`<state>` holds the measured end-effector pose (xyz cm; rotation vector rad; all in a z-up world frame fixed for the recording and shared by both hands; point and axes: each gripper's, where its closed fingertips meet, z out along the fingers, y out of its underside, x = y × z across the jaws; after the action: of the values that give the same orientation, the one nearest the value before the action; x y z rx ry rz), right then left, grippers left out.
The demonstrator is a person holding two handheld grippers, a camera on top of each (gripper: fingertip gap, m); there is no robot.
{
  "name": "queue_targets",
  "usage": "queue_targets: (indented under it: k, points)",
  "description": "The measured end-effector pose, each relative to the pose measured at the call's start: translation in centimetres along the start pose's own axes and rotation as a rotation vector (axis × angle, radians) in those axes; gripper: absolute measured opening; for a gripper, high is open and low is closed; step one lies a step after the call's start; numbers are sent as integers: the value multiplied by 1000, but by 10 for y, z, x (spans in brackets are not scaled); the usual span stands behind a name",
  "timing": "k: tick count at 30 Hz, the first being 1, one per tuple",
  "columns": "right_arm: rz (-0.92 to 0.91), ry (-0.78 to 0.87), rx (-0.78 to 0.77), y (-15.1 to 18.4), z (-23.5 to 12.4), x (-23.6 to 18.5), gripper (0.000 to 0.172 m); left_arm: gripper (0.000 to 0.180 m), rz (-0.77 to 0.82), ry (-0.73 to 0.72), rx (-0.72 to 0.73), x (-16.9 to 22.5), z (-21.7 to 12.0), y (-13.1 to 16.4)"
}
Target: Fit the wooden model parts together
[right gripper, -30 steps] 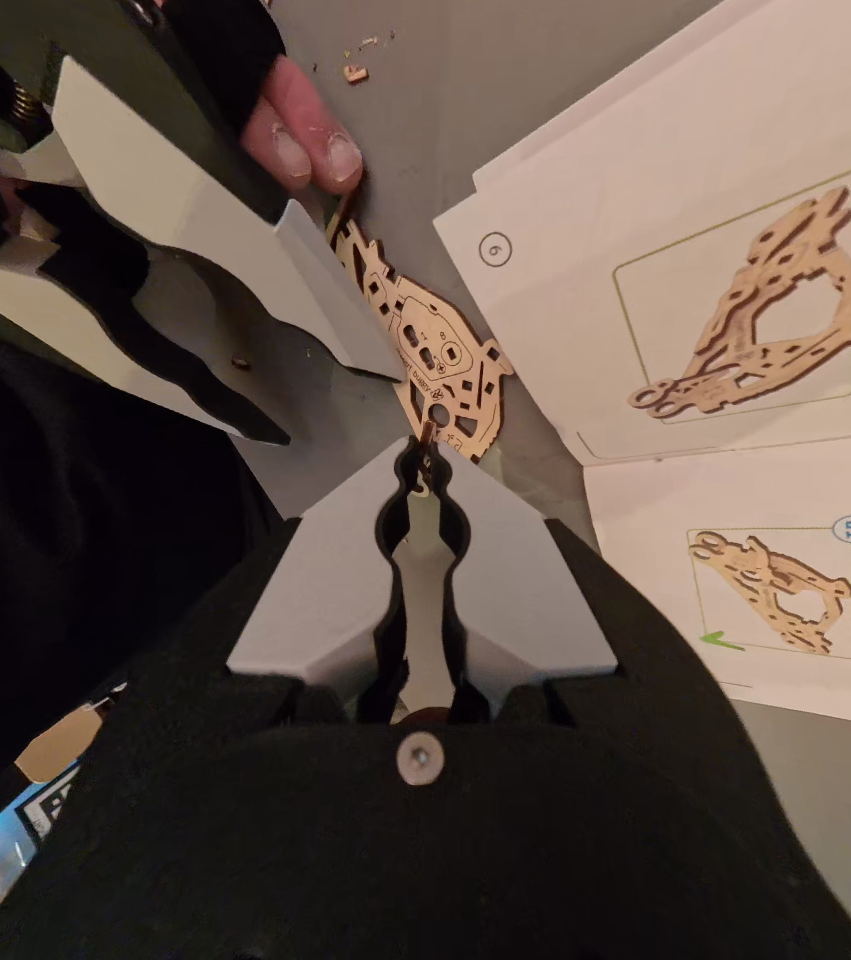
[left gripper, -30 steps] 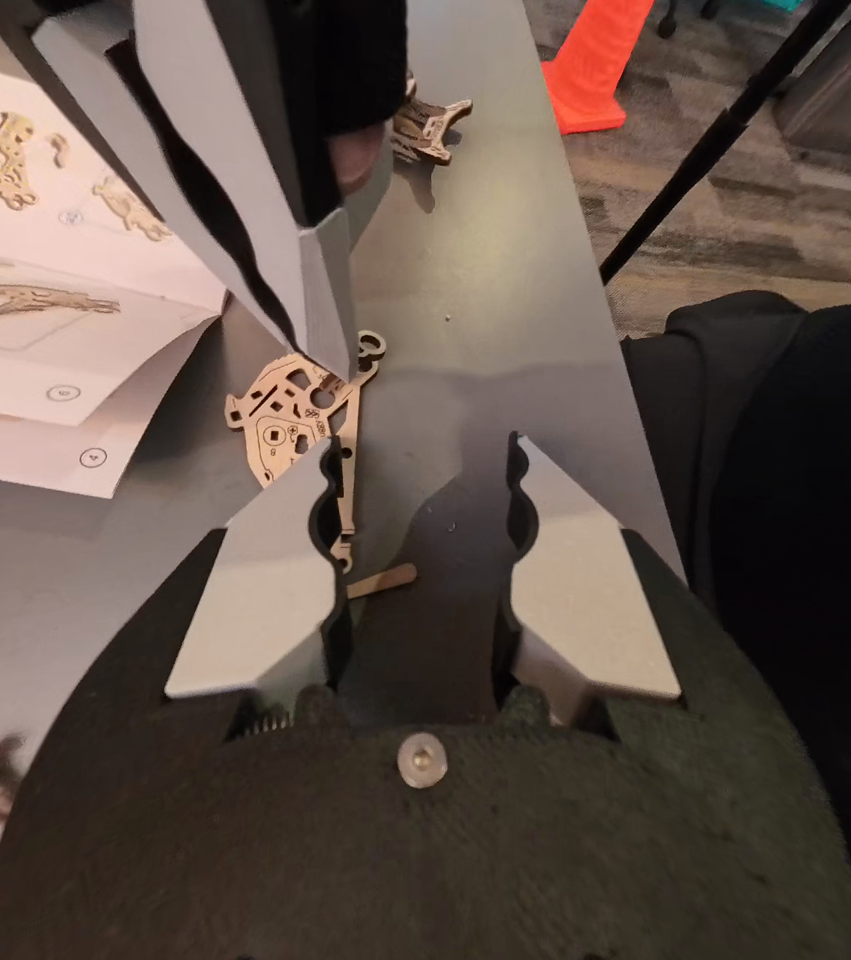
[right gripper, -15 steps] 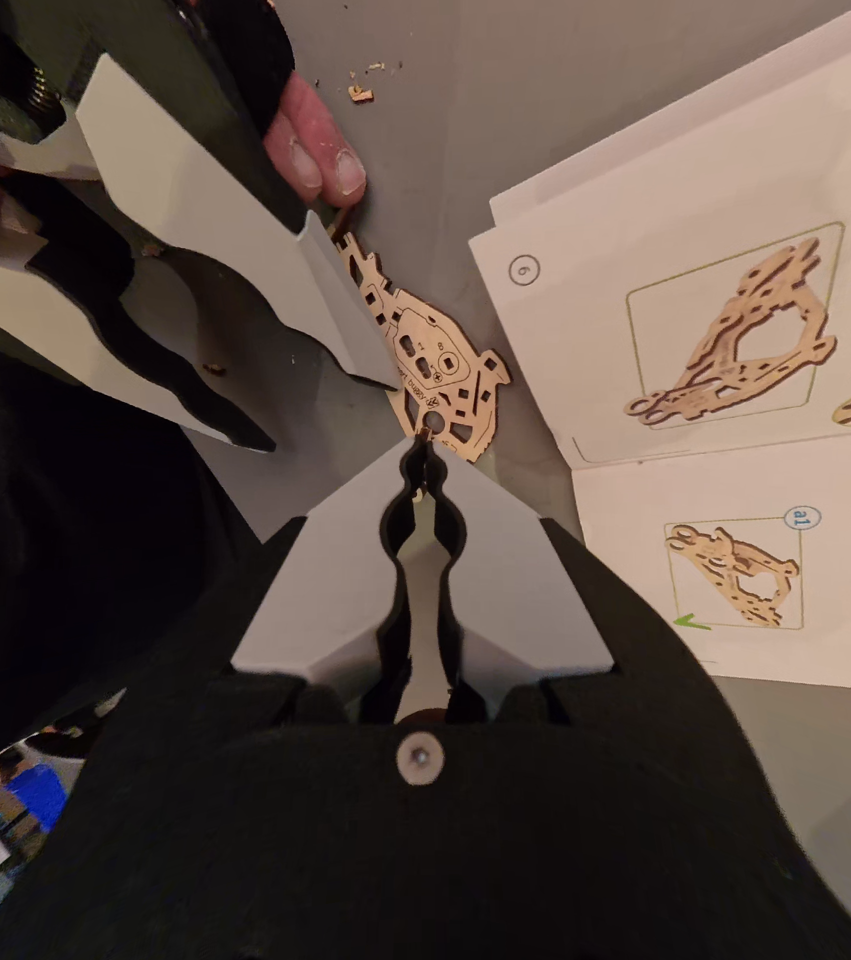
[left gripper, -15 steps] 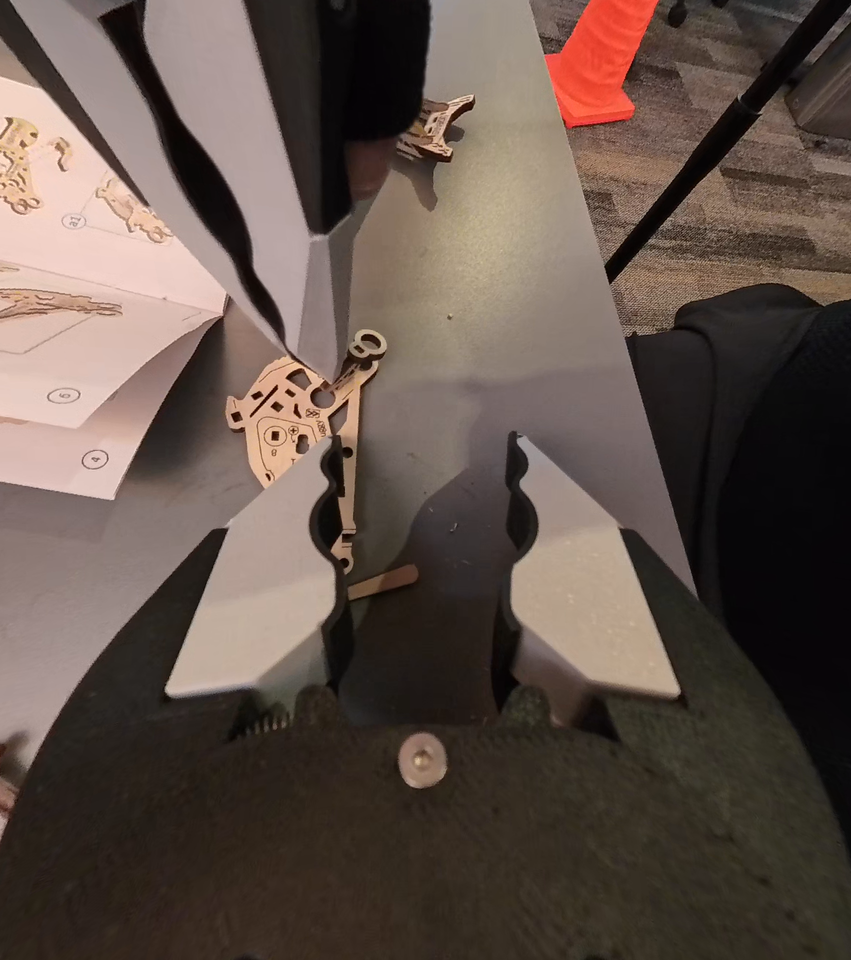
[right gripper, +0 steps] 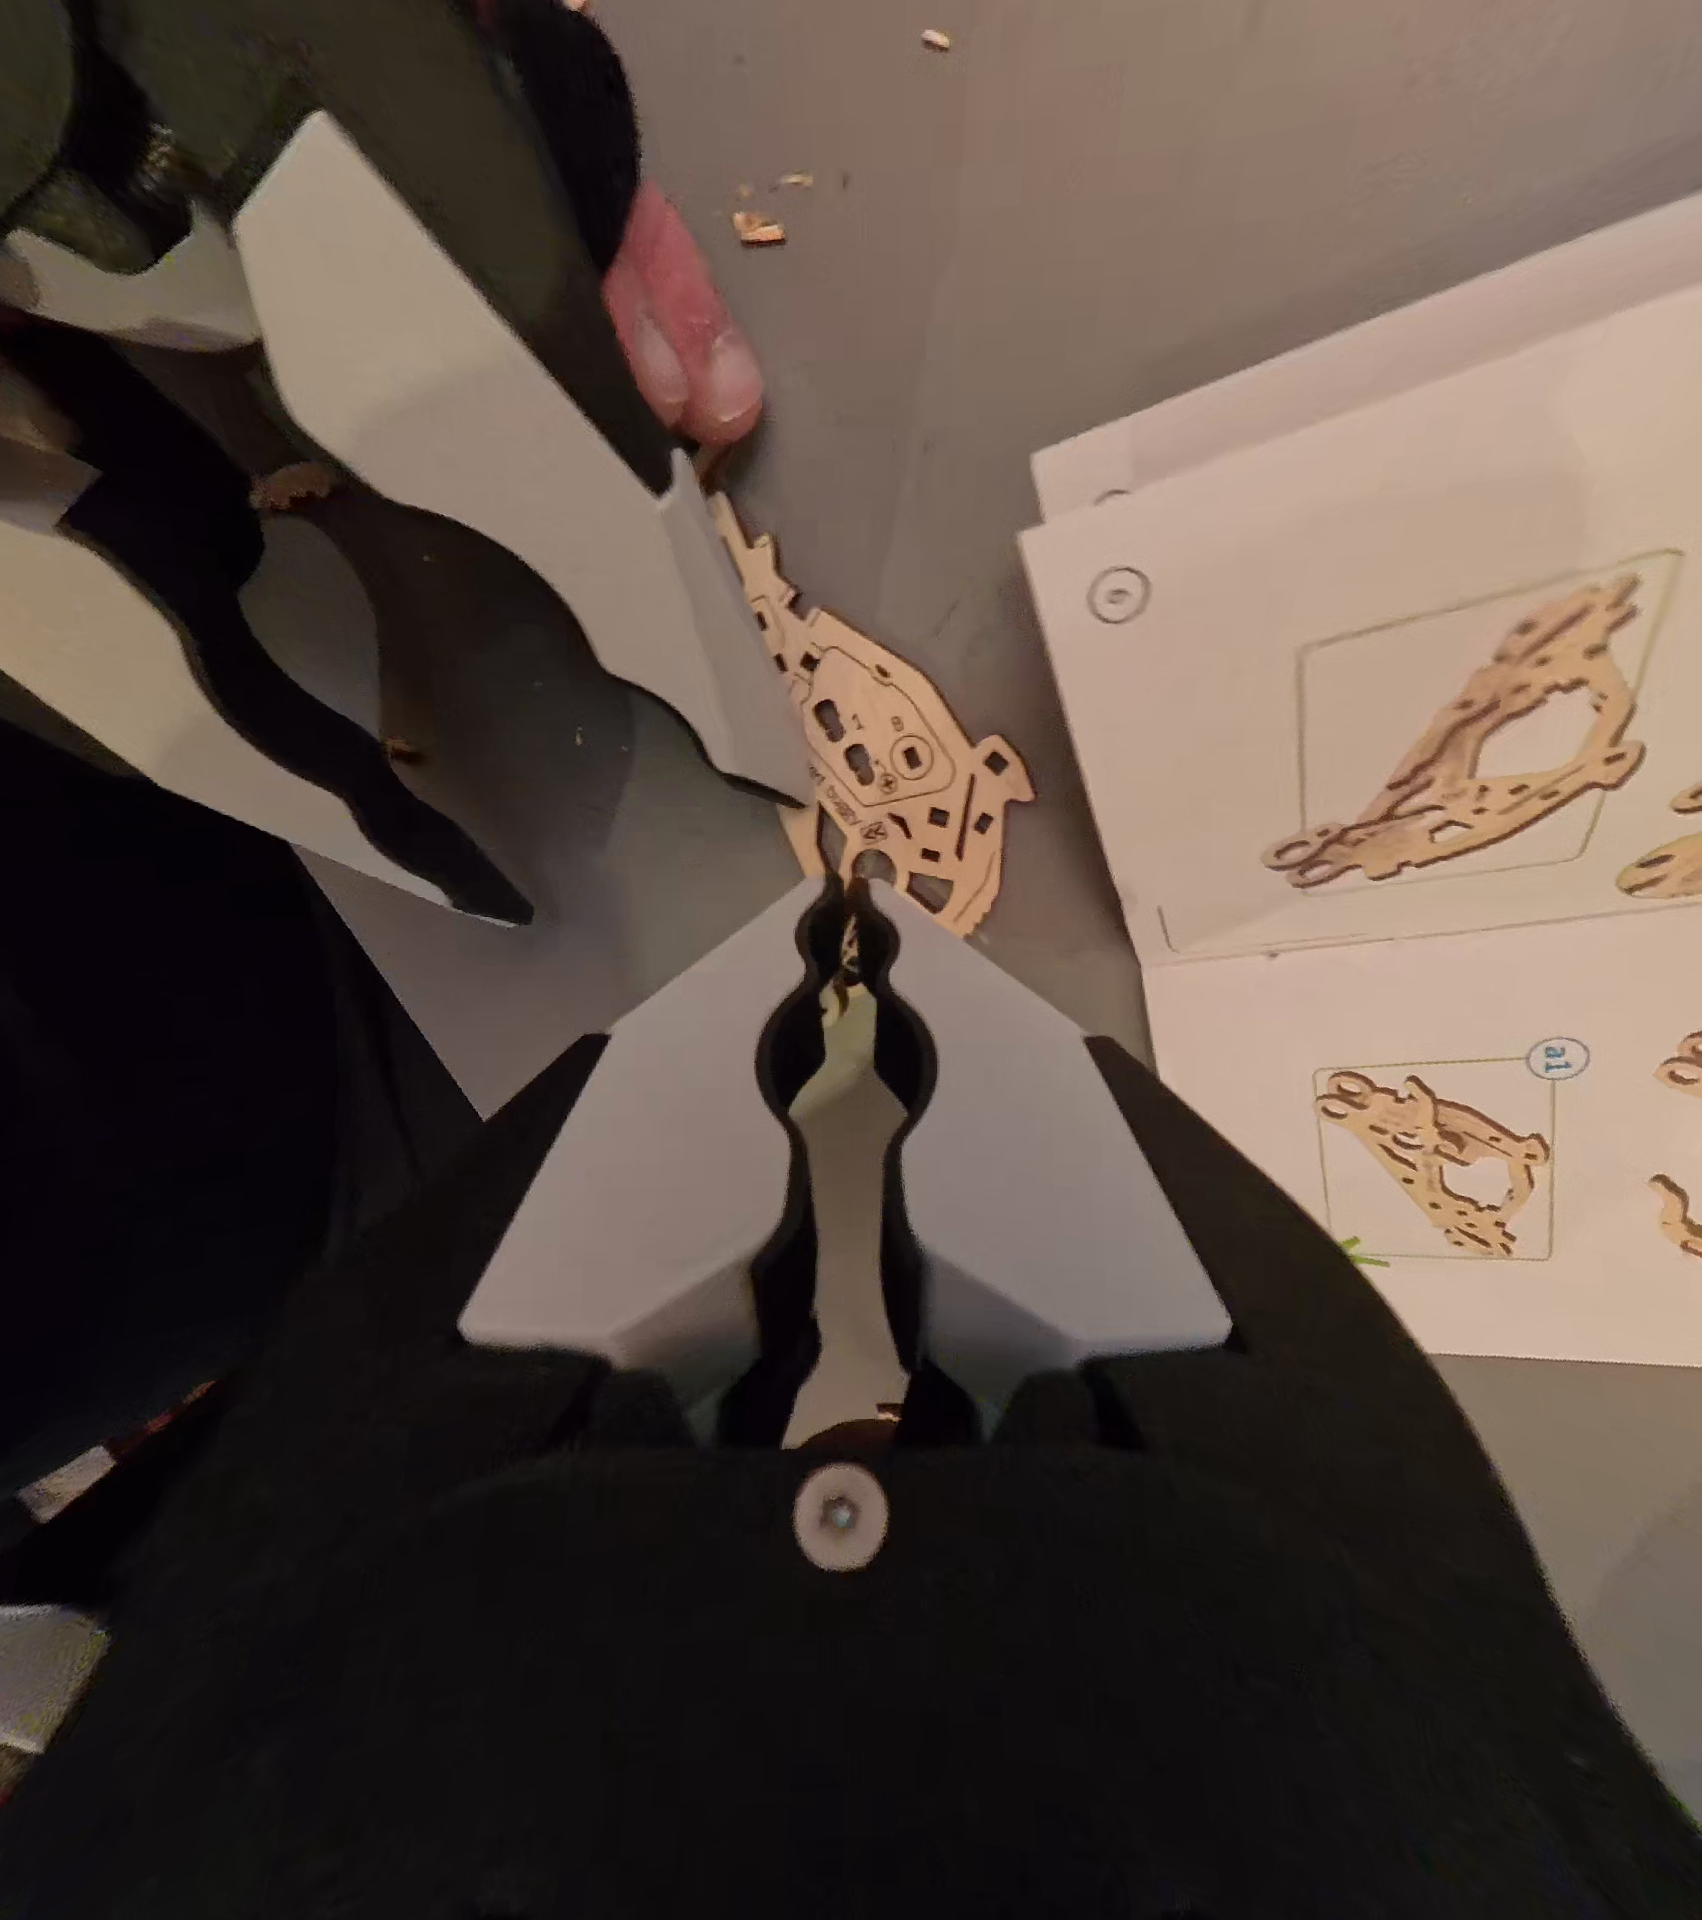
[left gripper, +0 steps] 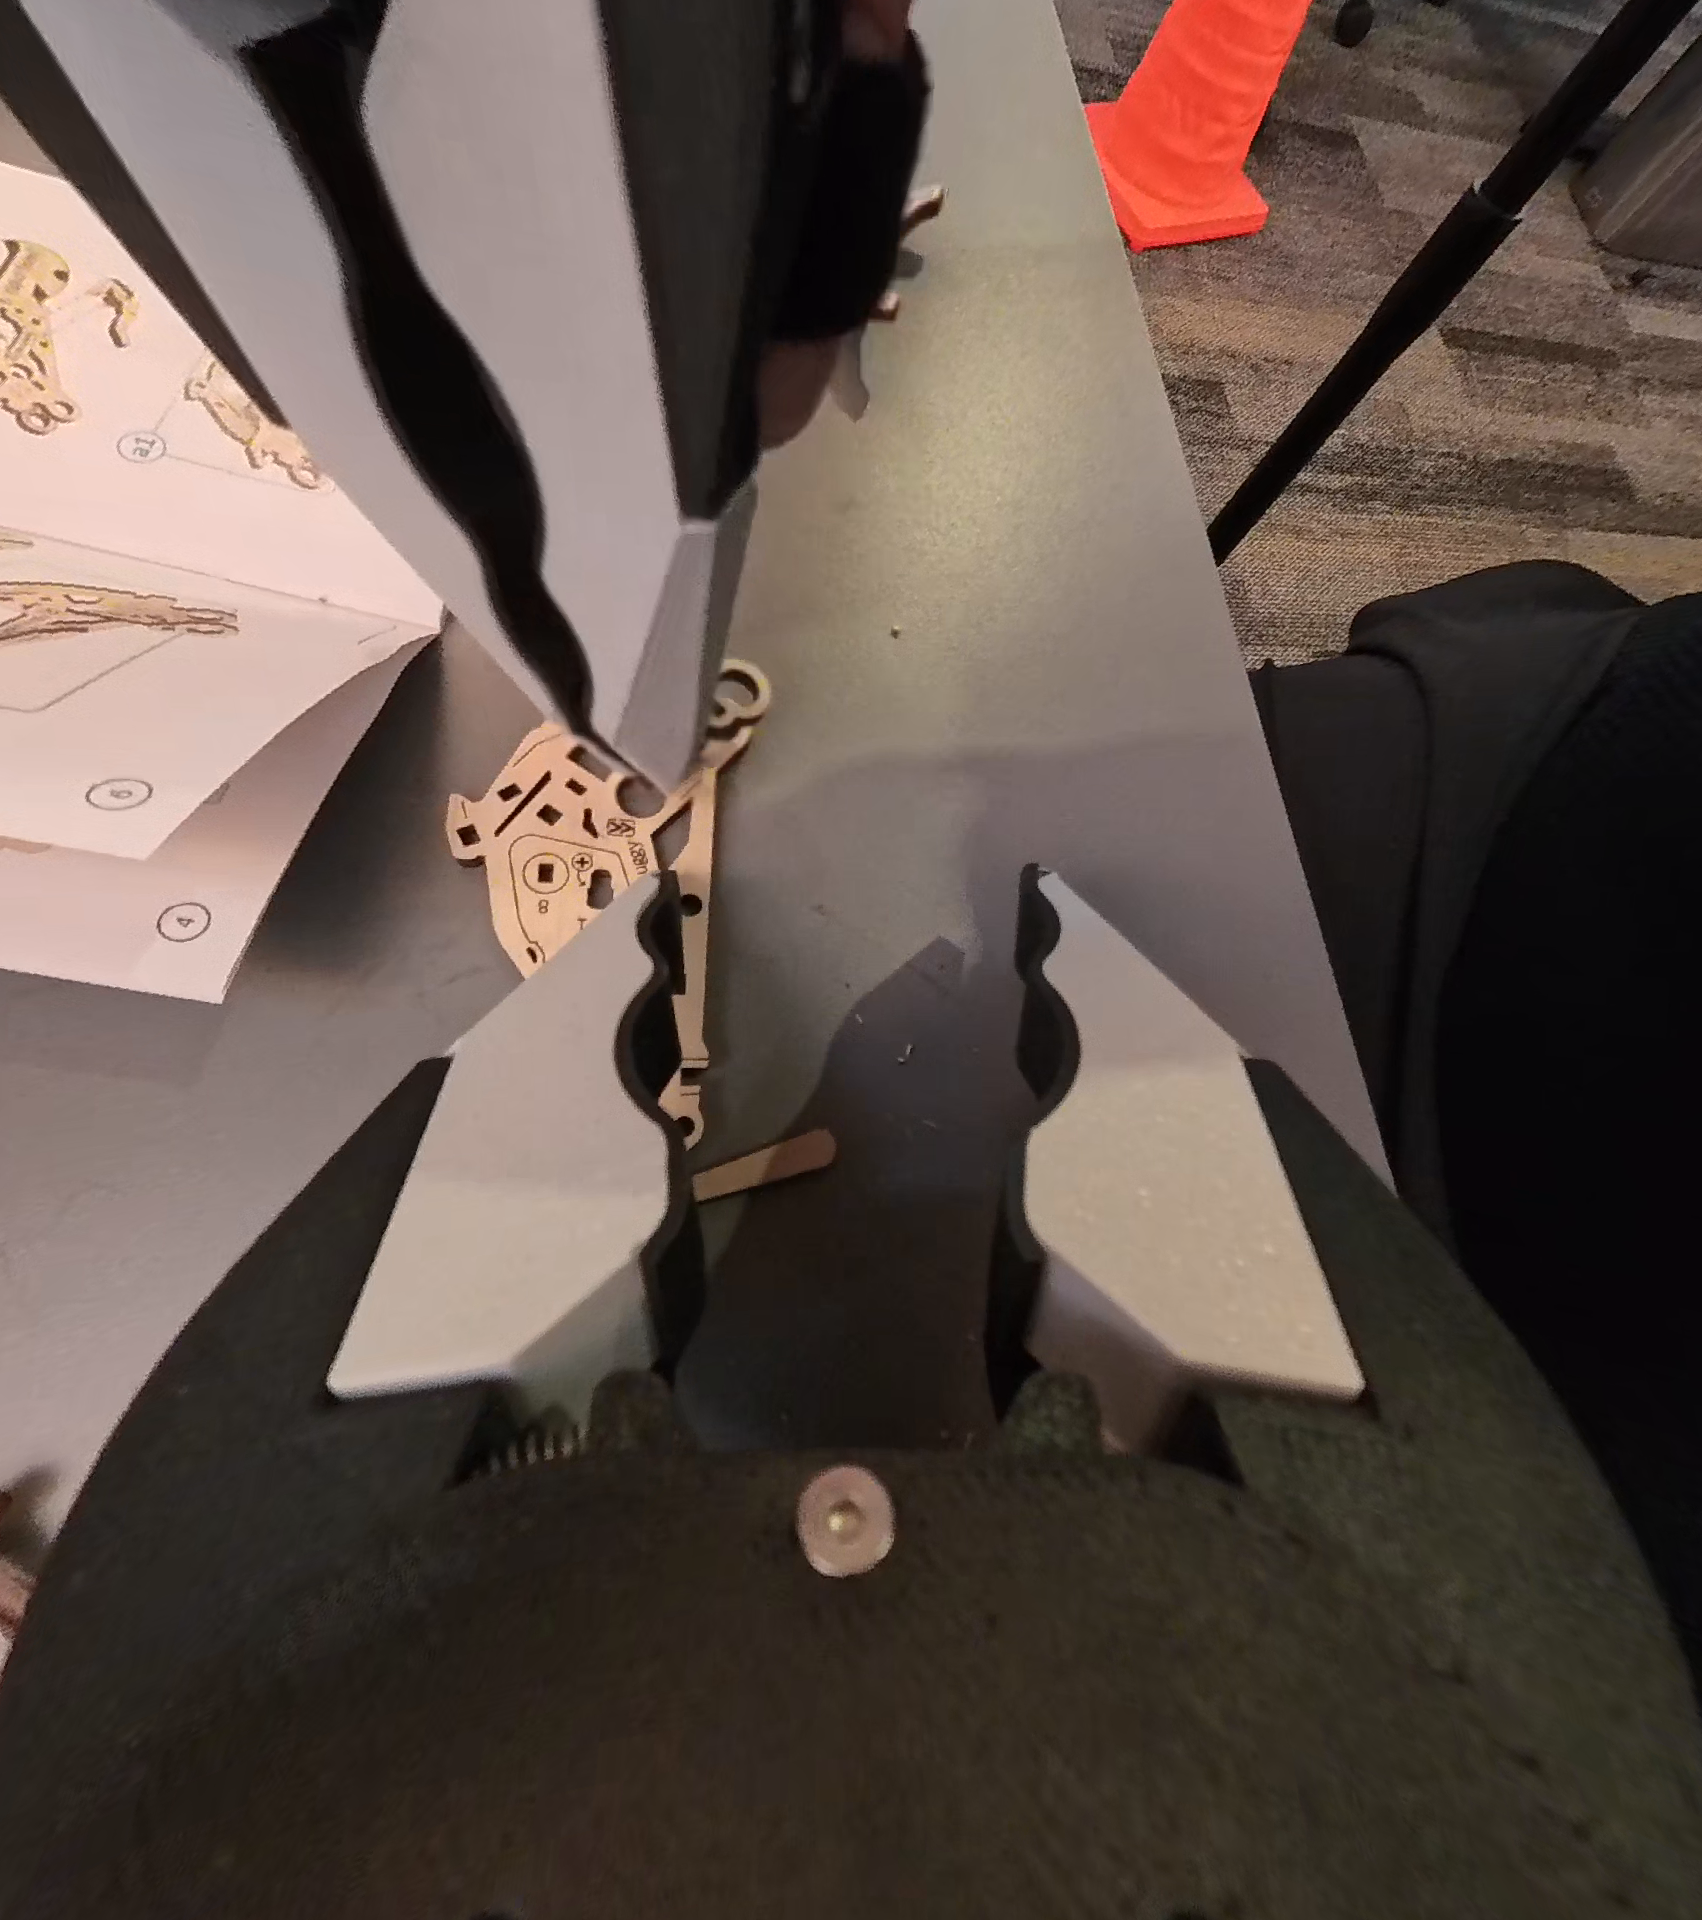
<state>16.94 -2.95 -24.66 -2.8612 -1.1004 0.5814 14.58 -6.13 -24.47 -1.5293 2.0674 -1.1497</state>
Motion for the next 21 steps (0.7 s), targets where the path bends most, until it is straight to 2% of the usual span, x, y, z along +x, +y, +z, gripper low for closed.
queue_targets:
  k: [3,21]
  points:
    - [-26,51,-34,5,-2,2,0,63,-3,3,1,0,0,0]
    - [27,36,-25,10,1,1,1,64,10,2,-4,1,1,0]
